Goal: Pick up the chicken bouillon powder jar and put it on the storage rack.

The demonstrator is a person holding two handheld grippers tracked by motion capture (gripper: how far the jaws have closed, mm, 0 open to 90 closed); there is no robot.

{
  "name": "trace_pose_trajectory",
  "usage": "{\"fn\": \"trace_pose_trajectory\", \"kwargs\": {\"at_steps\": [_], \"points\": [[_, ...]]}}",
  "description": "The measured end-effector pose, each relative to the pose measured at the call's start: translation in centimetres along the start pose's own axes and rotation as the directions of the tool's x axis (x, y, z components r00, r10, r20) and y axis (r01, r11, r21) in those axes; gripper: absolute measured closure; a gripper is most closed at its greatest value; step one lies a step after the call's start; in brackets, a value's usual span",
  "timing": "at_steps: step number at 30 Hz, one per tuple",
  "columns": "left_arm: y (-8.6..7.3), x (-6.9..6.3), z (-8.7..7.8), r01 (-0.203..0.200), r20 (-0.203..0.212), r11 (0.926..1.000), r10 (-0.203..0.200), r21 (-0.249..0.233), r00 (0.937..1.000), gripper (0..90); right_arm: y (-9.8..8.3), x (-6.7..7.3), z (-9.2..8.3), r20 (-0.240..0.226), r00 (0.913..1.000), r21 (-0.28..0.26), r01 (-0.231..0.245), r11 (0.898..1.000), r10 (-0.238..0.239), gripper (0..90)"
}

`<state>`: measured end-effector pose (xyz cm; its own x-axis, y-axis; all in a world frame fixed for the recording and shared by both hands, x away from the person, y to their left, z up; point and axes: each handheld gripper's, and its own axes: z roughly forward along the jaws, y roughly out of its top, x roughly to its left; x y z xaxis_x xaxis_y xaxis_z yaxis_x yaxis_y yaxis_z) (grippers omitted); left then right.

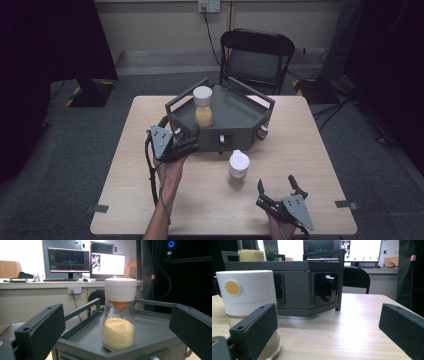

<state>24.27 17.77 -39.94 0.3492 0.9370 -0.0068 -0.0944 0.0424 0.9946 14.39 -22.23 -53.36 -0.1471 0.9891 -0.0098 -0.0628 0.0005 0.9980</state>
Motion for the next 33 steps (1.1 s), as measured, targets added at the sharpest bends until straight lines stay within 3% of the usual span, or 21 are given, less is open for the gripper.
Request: {"fn": "trace_pose_trajectory", "kwargs": {"at_steps": [11, 16, 20, 23, 33], "points": [[-1.2, -0.6, -2.6, -0.022, 0.002, 0.9993, 0.022, -0.030, 0.9998, 0.0, 0.0, 0.0, 0.0, 0.002, 1.0000, -0.001, -0.001, 1.000, 0.001, 0.7], [-1.7, -0.3, -3.3, -0.011, -0.002, 0.9996, 0.011, -0.028, 0.9999, 0.0, 0.0, 0.0, 0.0, 0.002, 1.0000, -0.001, 0.000, 1.000, 0.000, 0.8], [-2.3, -0.2, -4.1, 0.002, -0.014, 0.9995, -0.002, -0.030, 0.9999, 0.0, 0.0, 0.0, 0.0, 0.002, 1.0000, -0.001, 0.000, 1.000, 0.000, 0.8], [-3.0, -0.2, -4.6, -0.014, -0.030, 0.9995, 0.014, -0.030, 0.9995, 0.0, 0.0, 0.0, 0.0, 0.002, 1.0000, -0.001, 0.000, 1.000, 0.000, 0.8], [-4.6, 0.1, -6.1, -0.015, -0.059, 0.9998, 0.014, -0.015, 0.9981, 0.0, 0.0, 0.1, 0.0, 0.004, 1.0000, -0.001, 0.000, 1.000, 0.000, 0.8]]}}
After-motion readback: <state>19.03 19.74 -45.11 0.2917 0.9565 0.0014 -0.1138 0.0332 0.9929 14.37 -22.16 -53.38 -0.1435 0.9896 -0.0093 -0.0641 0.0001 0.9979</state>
